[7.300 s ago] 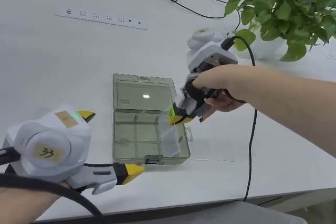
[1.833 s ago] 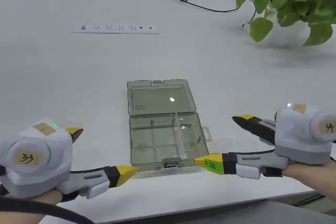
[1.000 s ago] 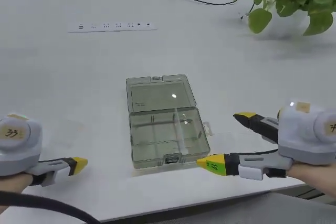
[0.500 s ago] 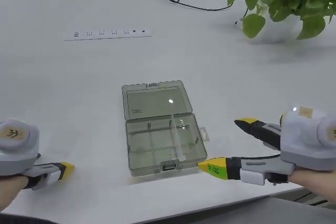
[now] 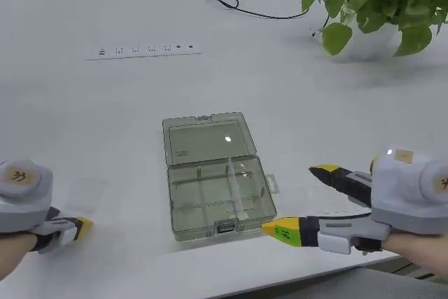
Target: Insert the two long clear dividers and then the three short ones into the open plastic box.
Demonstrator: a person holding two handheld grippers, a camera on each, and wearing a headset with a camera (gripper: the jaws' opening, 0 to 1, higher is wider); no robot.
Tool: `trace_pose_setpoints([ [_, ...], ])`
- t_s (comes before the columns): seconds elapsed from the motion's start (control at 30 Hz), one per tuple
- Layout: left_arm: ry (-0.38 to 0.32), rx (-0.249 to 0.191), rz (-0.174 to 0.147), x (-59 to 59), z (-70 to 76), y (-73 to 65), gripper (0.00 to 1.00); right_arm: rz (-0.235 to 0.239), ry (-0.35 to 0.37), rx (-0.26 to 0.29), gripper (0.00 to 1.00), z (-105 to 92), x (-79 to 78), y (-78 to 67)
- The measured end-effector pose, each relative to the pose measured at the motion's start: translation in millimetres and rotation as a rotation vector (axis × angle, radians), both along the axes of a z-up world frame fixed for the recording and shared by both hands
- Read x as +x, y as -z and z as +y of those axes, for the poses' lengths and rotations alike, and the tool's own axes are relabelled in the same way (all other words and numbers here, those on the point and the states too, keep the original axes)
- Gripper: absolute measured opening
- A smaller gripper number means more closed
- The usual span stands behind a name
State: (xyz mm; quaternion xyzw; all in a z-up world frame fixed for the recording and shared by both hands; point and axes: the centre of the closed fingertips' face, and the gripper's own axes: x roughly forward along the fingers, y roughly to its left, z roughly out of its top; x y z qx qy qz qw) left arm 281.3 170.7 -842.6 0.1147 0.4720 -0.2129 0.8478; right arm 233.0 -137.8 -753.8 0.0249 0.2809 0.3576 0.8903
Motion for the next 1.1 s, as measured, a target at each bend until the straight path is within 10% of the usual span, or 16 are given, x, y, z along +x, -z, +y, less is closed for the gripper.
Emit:
trace_pose_setpoints([
  [1.1, -0.109, -0.173, -0.035, 4.9, -7.4, -7.2, 0.30, 0.028, -0.025, 0.002, 0.91, 14.6, -1.3, 3.2],
])
